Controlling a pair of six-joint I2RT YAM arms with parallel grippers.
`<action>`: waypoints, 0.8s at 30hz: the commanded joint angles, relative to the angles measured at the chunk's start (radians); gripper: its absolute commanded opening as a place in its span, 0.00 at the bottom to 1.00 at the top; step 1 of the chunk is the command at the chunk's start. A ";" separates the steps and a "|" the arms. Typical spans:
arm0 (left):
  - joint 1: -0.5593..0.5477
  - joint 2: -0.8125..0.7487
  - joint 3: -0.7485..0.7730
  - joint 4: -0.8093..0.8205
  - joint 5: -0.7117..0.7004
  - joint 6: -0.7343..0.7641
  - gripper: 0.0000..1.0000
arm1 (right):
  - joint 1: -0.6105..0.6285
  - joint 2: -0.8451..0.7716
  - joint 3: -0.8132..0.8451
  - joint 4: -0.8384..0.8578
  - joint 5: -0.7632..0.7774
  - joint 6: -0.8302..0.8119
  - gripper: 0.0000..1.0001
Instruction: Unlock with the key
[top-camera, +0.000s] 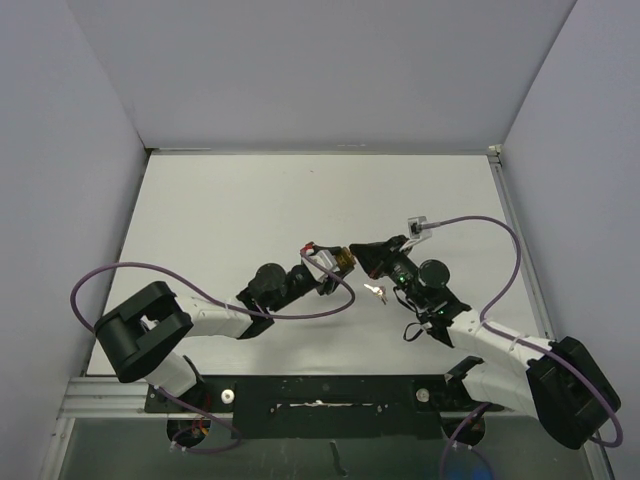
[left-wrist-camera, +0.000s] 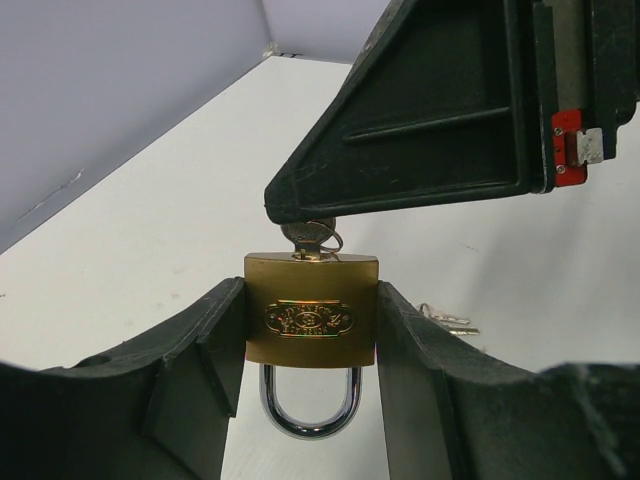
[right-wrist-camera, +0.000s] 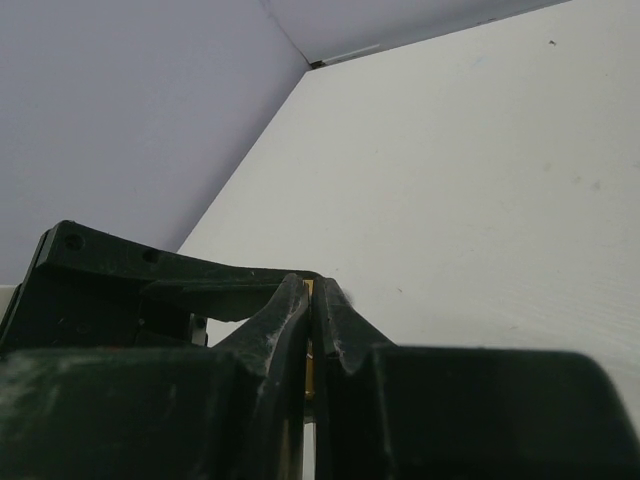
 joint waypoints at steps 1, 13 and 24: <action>-0.007 -0.031 0.118 0.236 -0.070 0.007 0.00 | 0.013 0.027 0.026 -0.140 0.004 0.084 0.00; -0.084 0.047 0.217 0.099 -0.329 0.045 0.00 | 0.013 0.099 0.140 -0.330 0.133 0.222 0.00; -0.088 0.047 0.259 -0.012 -0.392 0.040 0.00 | 0.013 0.162 0.193 -0.377 0.137 0.262 0.00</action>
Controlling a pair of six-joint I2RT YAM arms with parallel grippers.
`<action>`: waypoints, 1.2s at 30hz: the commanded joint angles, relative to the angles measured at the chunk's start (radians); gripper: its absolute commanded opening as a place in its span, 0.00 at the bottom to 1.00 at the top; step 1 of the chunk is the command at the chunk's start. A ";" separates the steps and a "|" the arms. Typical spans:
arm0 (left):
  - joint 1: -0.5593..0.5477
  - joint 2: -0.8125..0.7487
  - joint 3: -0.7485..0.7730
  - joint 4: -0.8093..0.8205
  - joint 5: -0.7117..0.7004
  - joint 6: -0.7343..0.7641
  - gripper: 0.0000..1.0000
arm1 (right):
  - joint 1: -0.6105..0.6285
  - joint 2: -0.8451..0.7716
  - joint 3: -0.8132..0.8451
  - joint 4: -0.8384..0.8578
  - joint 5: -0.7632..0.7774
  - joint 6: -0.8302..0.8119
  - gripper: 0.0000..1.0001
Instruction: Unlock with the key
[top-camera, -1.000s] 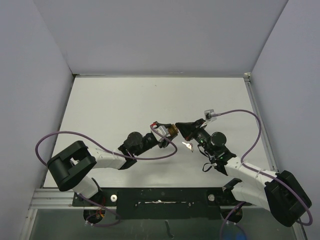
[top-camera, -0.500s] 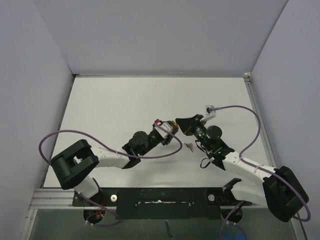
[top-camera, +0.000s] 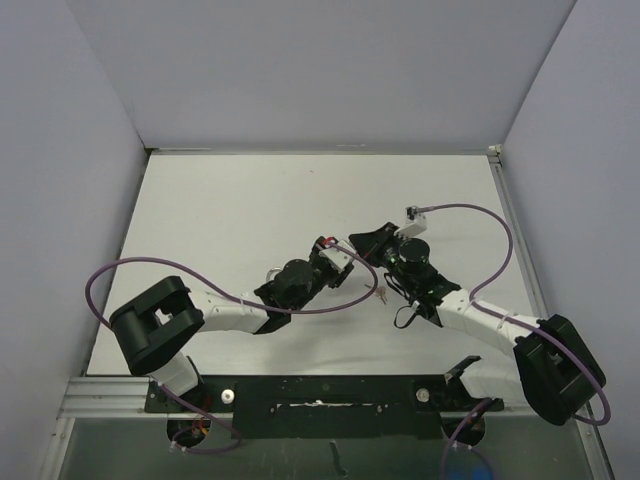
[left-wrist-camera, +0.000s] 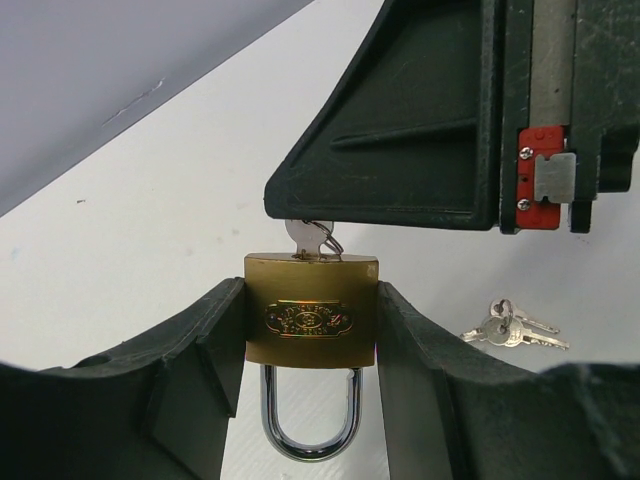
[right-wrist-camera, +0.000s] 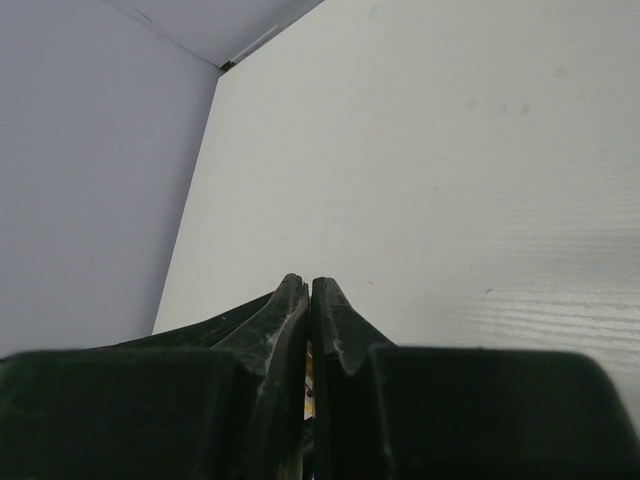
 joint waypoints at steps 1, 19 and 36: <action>-0.006 -0.031 0.108 0.200 -0.030 0.007 0.00 | 0.018 0.022 0.010 -0.094 -0.037 0.021 0.00; 0.025 -0.035 0.172 -0.023 -0.067 -0.151 0.00 | -0.134 -0.118 -0.081 0.007 -0.092 0.029 0.52; 0.174 -0.070 0.402 -0.539 -0.125 -0.577 0.00 | -0.314 -0.207 -0.089 -0.151 -0.304 -0.195 0.89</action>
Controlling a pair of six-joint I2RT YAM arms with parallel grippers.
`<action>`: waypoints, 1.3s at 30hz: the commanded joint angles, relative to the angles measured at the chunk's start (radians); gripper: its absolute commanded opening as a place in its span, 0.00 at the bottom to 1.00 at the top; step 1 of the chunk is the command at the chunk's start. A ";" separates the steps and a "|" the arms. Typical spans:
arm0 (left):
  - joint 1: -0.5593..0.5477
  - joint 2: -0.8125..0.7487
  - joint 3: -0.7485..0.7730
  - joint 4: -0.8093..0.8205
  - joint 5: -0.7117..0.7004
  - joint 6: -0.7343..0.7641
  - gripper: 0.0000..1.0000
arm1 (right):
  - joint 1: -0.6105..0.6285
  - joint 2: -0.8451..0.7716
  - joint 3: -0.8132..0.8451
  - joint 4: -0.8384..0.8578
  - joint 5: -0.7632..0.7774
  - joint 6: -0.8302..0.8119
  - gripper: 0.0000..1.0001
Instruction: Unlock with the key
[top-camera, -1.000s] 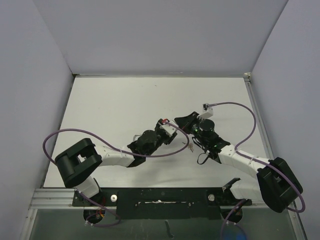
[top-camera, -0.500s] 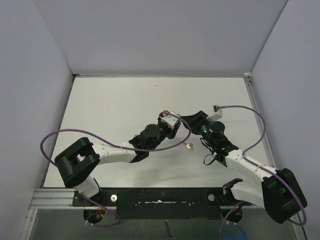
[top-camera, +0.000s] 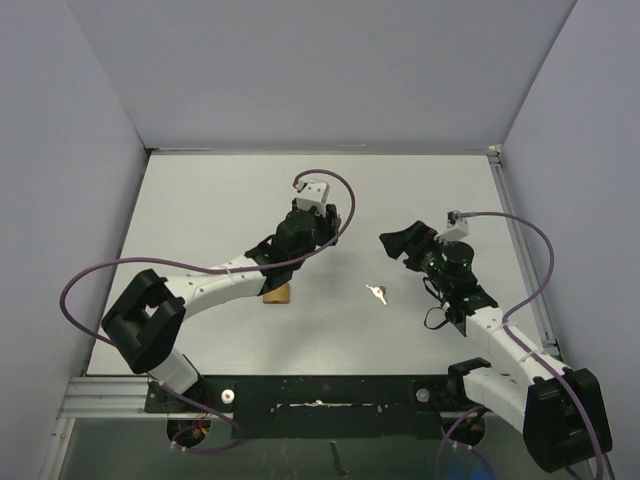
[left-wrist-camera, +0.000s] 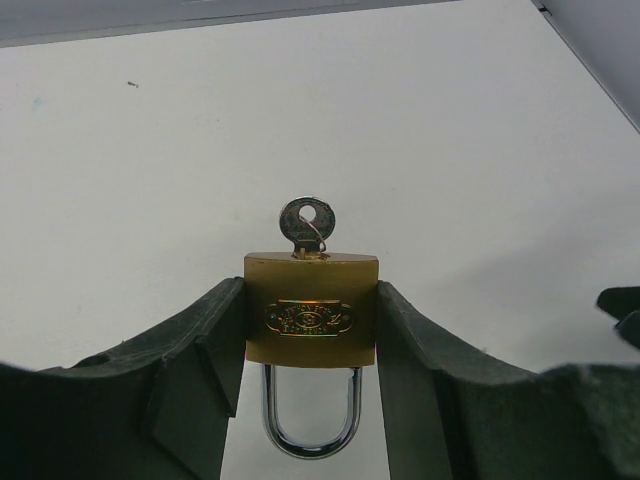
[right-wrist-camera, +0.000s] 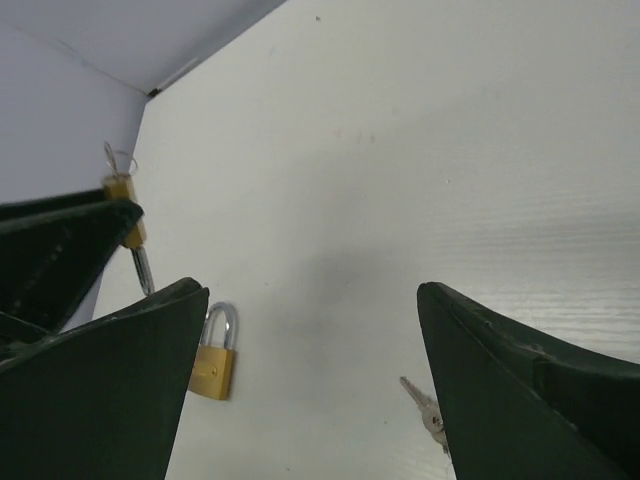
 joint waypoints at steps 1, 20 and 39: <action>0.002 -0.053 0.122 -0.061 -0.033 -0.129 0.00 | 0.016 0.069 0.008 0.065 -0.137 -0.086 0.89; 0.012 -0.028 0.117 -0.052 0.027 -0.318 0.00 | 0.120 0.323 -0.029 0.599 -0.344 -0.059 0.94; 0.011 -0.057 0.071 -0.017 0.132 -0.372 0.00 | 0.135 0.456 0.044 0.658 -0.382 -0.077 0.95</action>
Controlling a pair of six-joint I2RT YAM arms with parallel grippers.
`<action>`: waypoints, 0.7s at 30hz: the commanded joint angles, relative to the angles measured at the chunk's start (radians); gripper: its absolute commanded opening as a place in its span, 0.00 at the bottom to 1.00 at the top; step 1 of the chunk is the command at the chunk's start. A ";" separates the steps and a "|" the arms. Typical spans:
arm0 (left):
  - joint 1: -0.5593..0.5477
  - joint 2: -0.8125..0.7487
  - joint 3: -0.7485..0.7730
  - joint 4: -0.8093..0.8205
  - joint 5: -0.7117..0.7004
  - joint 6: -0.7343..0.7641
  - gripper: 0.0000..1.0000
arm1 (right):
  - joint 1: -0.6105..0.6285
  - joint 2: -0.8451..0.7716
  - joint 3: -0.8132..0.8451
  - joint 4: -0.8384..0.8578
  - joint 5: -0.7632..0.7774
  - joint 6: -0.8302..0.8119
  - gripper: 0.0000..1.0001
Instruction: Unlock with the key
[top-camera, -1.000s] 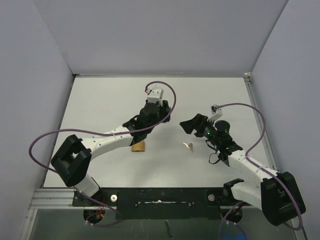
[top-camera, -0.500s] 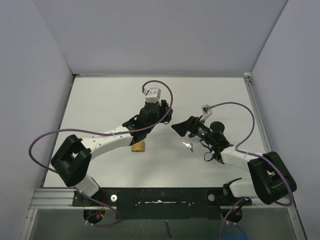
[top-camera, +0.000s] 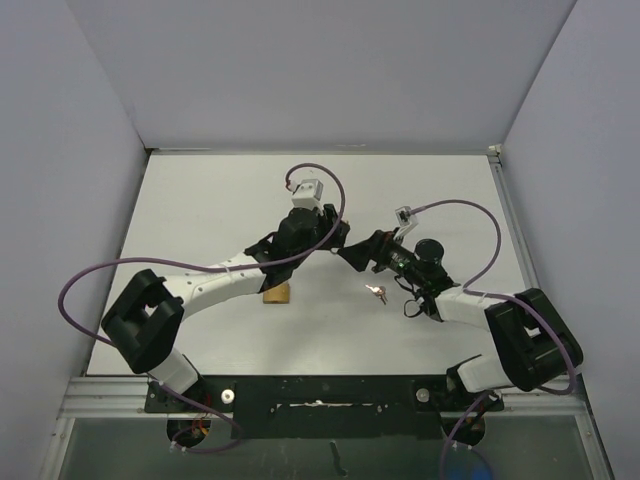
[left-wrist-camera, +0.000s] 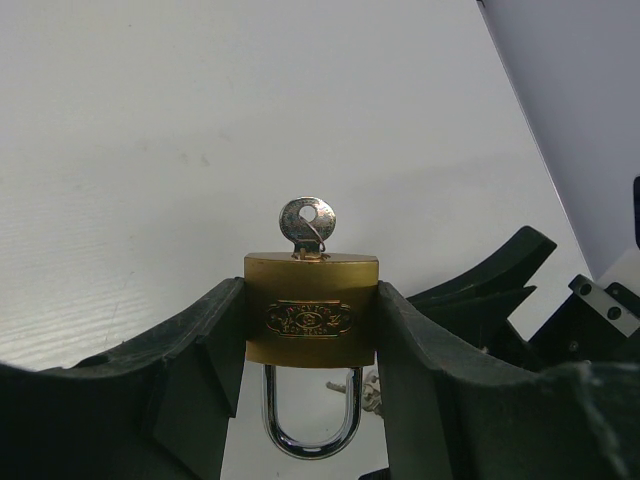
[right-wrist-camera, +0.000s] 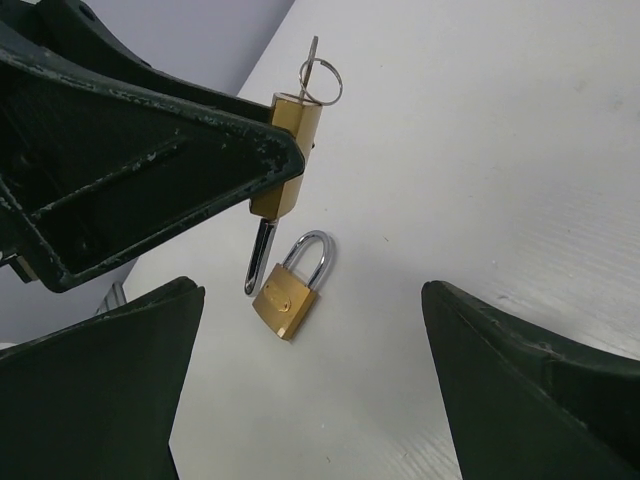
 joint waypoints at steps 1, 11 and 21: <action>0.002 -0.062 0.006 0.124 0.034 -0.035 0.00 | -0.002 0.034 0.044 0.097 -0.019 -0.006 0.95; 0.009 -0.162 -0.057 0.160 0.044 -0.066 0.00 | -0.058 0.158 0.027 0.239 -0.063 0.062 0.95; 0.015 -0.180 -0.075 0.187 0.083 -0.096 0.00 | -0.060 0.194 0.067 0.234 -0.074 0.059 0.95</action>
